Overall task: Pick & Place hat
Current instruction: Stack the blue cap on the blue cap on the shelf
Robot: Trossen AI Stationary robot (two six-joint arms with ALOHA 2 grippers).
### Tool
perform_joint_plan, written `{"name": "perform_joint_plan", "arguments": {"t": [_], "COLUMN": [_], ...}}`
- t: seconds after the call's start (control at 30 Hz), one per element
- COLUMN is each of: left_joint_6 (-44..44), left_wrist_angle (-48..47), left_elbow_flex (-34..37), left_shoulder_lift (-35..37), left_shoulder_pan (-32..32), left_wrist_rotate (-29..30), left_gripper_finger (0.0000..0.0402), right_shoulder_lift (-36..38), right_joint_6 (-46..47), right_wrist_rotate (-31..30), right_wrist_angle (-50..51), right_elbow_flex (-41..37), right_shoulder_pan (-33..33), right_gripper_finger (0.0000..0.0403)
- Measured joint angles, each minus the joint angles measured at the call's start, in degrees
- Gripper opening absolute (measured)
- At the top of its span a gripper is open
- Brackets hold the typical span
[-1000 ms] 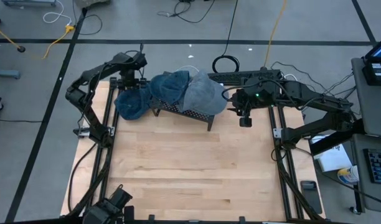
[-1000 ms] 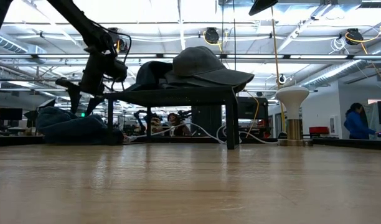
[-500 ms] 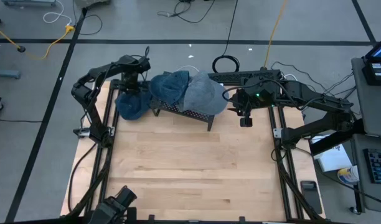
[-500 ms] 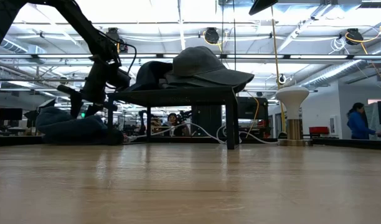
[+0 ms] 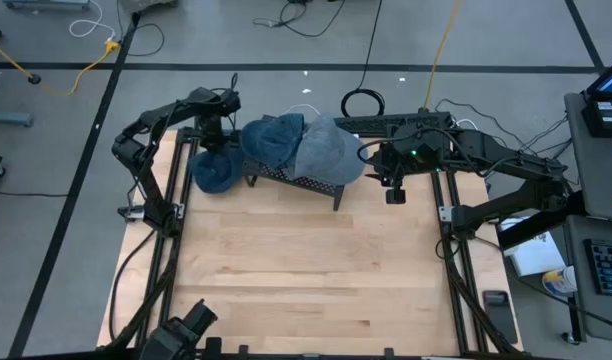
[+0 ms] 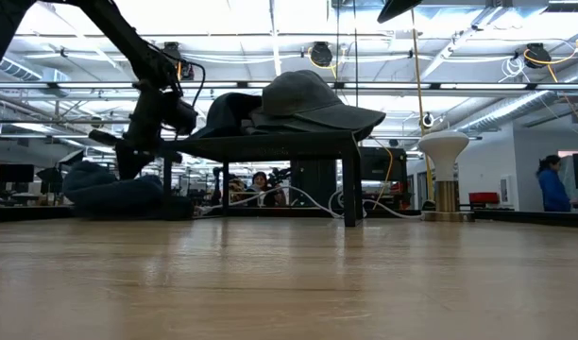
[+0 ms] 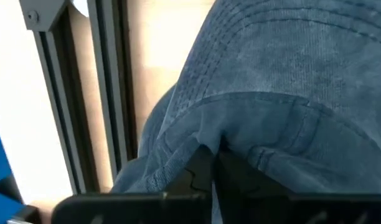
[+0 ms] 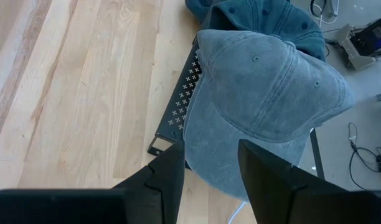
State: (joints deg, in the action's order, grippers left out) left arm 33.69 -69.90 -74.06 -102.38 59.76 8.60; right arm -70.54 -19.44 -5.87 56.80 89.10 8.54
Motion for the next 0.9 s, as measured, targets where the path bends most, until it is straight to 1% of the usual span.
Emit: {"name": "perform_joint_plan", "arguments": {"t": [0.13, 0.33, 0.5, 0.77, 0.9], "left_joint_6": [1.42, 4.92, 8.14, 14.28, 16.63], "left_wrist_angle": [-1.13, -5.24, -3.63, -3.54, -1.7], "left_elbow_flex": [-0.02, -0.45, -0.55, -0.59, -0.59], "left_shoulder_lift": [4.59, 14.71, 23.44, 35.28, 40.42], "left_shoulder_pan": [-0.01, -0.02, -0.05, -1.34, -2.44], "left_wrist_rotate": [-2.32, -3.63, -5.82, -5.59, -5.7], "left_gripper_finger": [0.0003, 0.0002, 0.0001, 0.0001, 0.0], "right_shoulder_lift": [0.0, 0.02, 0.02, 0.02, 0.02], "right_joint_6": [-0.79, -1.45, -3.72, -4.02, -4.02], "right_wrist_rotate": [-0.02, 0.0, -0.02, -0.02, -0.03], "right_wrist_angle": [0.0, -1.67, -4.6, -6.29, -6.32], "right_elbow_flex": [0.0, 0.0, 0.0, 0.0, 0.02], "right_shoulder_pan": [0.0, 0.0, 0.0, 0.0, 0.0], "right_gripper_finger": [0.0141, 0.0141, 0.0141, 0.0141, 0.0141]}}
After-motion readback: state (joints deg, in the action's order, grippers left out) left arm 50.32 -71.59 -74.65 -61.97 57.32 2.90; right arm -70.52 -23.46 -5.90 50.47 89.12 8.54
